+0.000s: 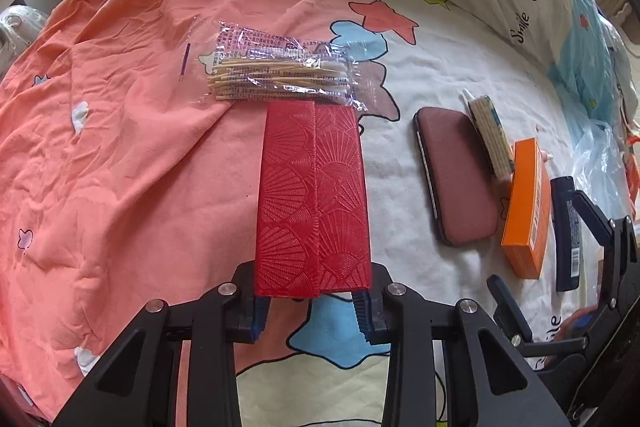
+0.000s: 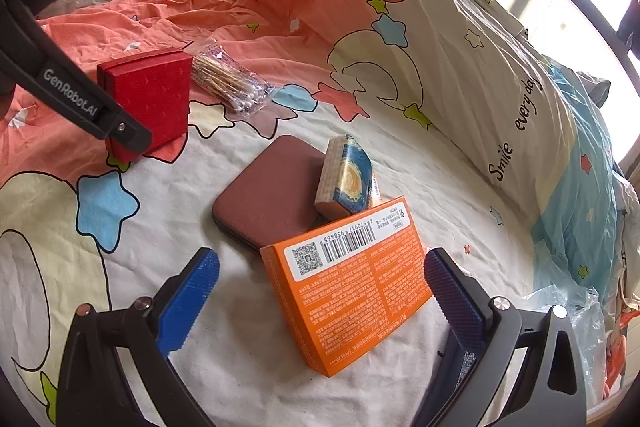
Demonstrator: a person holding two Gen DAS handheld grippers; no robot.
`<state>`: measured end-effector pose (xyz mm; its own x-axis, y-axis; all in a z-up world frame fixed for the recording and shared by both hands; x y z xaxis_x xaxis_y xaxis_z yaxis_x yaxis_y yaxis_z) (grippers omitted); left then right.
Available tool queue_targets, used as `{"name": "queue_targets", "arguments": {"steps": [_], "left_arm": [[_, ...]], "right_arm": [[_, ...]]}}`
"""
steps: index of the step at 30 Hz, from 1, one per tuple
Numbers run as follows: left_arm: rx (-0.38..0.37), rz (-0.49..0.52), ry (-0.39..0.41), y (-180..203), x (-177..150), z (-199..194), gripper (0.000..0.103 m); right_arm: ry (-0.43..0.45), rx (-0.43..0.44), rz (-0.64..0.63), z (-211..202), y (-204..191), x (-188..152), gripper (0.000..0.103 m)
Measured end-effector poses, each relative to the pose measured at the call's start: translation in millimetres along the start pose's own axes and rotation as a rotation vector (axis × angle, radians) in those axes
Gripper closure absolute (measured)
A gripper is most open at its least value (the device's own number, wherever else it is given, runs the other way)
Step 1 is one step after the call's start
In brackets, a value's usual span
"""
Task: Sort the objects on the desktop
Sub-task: 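Grasp the orange box with the right tool while the left tool holds the red box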
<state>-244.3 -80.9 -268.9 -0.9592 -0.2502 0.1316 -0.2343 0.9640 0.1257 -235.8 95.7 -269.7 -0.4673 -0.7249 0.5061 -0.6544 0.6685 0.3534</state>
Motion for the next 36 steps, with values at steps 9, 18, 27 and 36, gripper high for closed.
{"name": "queue_targets", "arguments": {"steps": [9,18,27,36], "left_arm": [[0.028,0.160,0.026,32,-26,-10,0.068],[-0.126,0.262,0.042,49,-45,-24,0.068],[-0.179,0.271,0.051,39,-62,-40,0.068],[-0.174,0.274,0.057,35,-63,-46,0.068]], "right_arm": [[-0.010,0.004,0.055,3,5,0,0.001],[0.004,-0.016,0.040,4,-5,-3,0.001],[-0.009,-0.062,0.063,13,-9,-4,0.001],[-0.056,-0.083,0.095,16,10,3,0.052]]}}
Point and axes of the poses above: each gripper's, at about its wrist camera, not at the fingertips, and z roughly the way its jaws point, y to its right, x to its top, the point moved 2 cm from there along z, roughly the way its jaws point, and after that the axes turned 9 degrees about -y, right-handed, at the moved point
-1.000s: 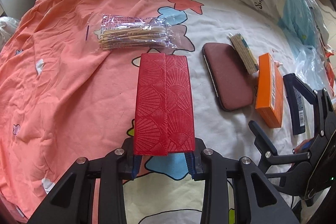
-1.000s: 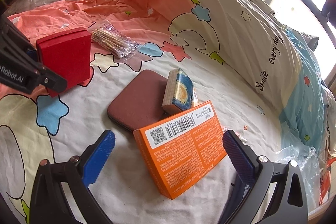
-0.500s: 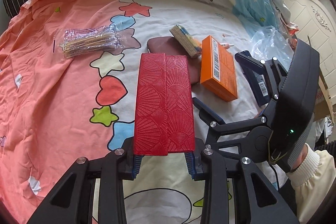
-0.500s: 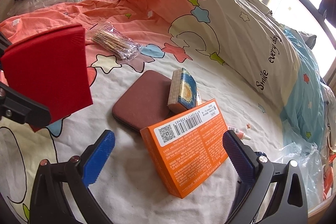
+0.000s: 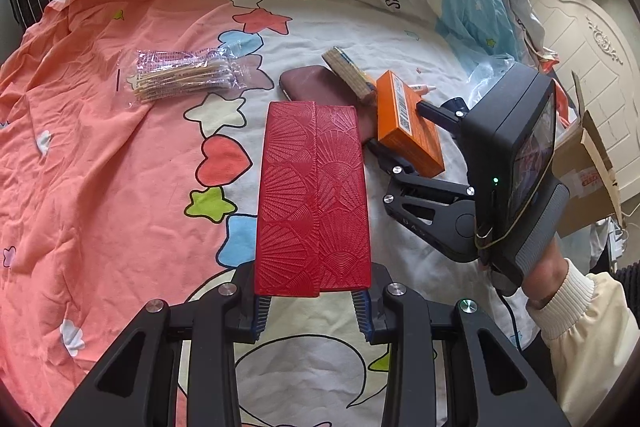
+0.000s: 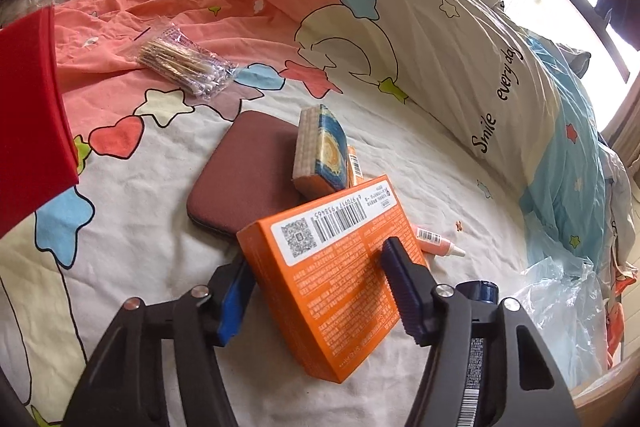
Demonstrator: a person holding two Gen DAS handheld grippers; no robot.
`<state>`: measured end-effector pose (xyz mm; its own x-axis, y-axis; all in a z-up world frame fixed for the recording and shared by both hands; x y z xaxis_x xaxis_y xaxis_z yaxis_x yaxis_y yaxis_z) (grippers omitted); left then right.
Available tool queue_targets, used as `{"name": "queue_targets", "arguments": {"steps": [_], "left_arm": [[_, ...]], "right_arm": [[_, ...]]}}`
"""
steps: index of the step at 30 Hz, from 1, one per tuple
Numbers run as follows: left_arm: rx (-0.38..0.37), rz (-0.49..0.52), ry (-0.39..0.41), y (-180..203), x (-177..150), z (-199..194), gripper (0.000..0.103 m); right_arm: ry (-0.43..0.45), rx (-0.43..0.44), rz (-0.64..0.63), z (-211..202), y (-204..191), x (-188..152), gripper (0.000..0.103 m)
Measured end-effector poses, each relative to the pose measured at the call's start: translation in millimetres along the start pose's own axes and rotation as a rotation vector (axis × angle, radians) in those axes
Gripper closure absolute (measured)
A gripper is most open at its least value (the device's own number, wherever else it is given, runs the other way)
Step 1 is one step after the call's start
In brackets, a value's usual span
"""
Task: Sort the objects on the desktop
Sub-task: 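Grasp the orange box with the right tool while the left tool holds the red box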
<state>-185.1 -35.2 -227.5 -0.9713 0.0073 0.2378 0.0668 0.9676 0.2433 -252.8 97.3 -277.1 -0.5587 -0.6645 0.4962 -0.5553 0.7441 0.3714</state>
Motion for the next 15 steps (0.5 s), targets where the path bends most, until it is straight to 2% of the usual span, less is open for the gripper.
{"name": "queue_targets", "arguments": {"steps": [2,6,9,11,15], "left_arm": [[-0.007,-0.001,0.004,1,0,-2,0.068],[-0.012,0.002,0.003,3,-1,-3,0.068],[-0.009,0.008,-0.001,5,-1,-3,0.068],[-0.010,0.007,-0.002,6,0,-4,0.068],[-0.020,0.017,-0.002,12,2,-5,0.068]], "right_arm": [[0.003,-0.023,0.014,-8,7,0,0.061],[-0.008,-0.022,0.036,-16,22,-4,0.067],[-0.011,-0.006,0.069,-21,37,-7,0.074],[0.004,0.022,0.109,-30,49,-8,0.082],[0.035,0.069,0.153,-48,60,-9,0.082]]}}
Point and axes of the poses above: each gripper's, at about its wrist camera, not at the fingertips, and z roughly the way its jaws point, y to its right, x to its top, the point moved 2 cm from there along z, roughly the way its jaws point, and after that the axes turned 9 degrees about -y, right-handed, at the moved point
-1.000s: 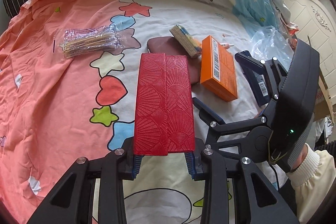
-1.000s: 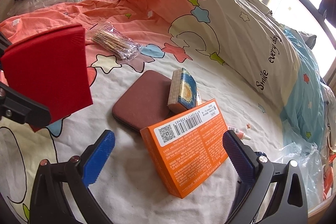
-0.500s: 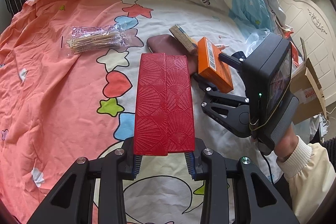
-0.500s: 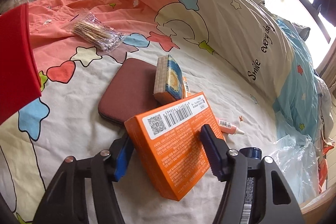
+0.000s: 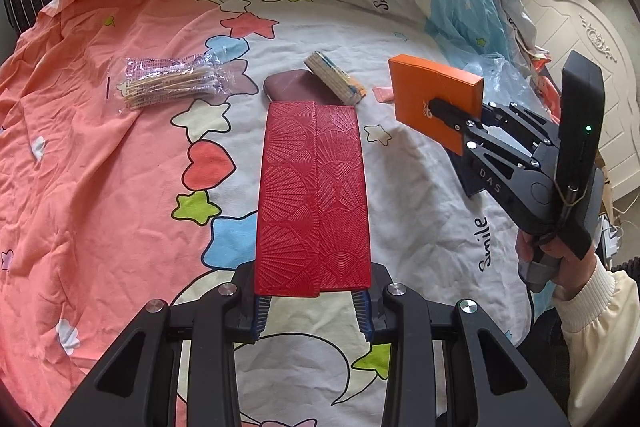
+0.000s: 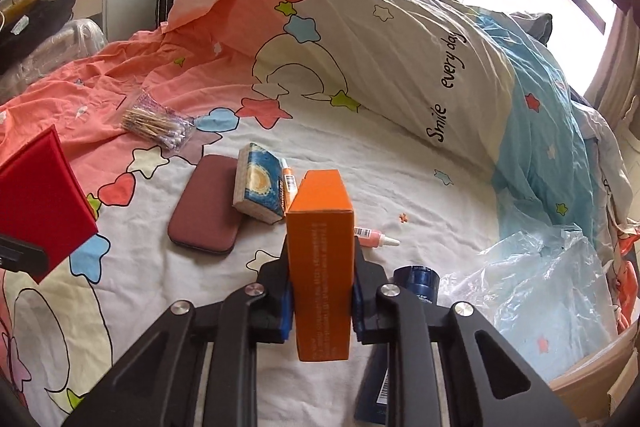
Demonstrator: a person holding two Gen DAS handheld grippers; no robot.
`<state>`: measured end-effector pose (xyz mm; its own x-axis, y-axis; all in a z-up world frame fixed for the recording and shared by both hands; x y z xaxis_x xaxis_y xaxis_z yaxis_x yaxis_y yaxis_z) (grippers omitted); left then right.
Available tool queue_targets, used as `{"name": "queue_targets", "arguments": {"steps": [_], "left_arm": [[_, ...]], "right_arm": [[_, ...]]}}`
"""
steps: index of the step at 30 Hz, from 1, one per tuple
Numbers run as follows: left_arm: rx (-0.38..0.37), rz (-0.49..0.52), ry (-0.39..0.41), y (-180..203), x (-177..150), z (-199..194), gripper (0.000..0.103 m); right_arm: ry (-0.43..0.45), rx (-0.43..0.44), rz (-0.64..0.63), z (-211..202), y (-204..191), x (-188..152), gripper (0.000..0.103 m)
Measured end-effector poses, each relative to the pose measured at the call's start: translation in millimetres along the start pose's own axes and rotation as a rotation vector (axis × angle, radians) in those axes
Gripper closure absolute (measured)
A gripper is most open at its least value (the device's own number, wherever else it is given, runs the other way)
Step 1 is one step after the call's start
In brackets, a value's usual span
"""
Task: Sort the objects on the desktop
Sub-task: 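Grasp the orange box with the right tool while the left tool holds the red box, then carry the red box and orange box with both tools over the cardboard box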
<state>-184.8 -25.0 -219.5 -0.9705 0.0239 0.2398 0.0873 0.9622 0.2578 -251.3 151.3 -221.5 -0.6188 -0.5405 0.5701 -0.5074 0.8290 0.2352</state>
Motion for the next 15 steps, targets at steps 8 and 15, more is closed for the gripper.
{"name": "queue_targets", "arguments": {"steps": [8,15], "left_arm": [[-0.005,0.044,-0.007,22,1,-7,0.068],[-0.009,0.110,-0.007,55,-3,-20,0.068]], "right_arm": [[0.007,-0.006,-0.036,-47,-16,-2,0.082],[0.026,-0.051,-0.015,-104,-5,-7,0.082]]}}
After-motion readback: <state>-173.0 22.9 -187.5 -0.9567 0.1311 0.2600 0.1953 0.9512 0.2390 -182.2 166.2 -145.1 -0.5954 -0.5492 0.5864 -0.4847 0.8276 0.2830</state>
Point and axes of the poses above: each gripper's, at about its wrist camera, not at the fingertips, and z roughly the way its jaws point, y to its right, x to its top, the point moved 2 cm from there along z, roughly the way its jaws point, and after that the axes turned 9 degrees about -y, right-handed, at the moved point
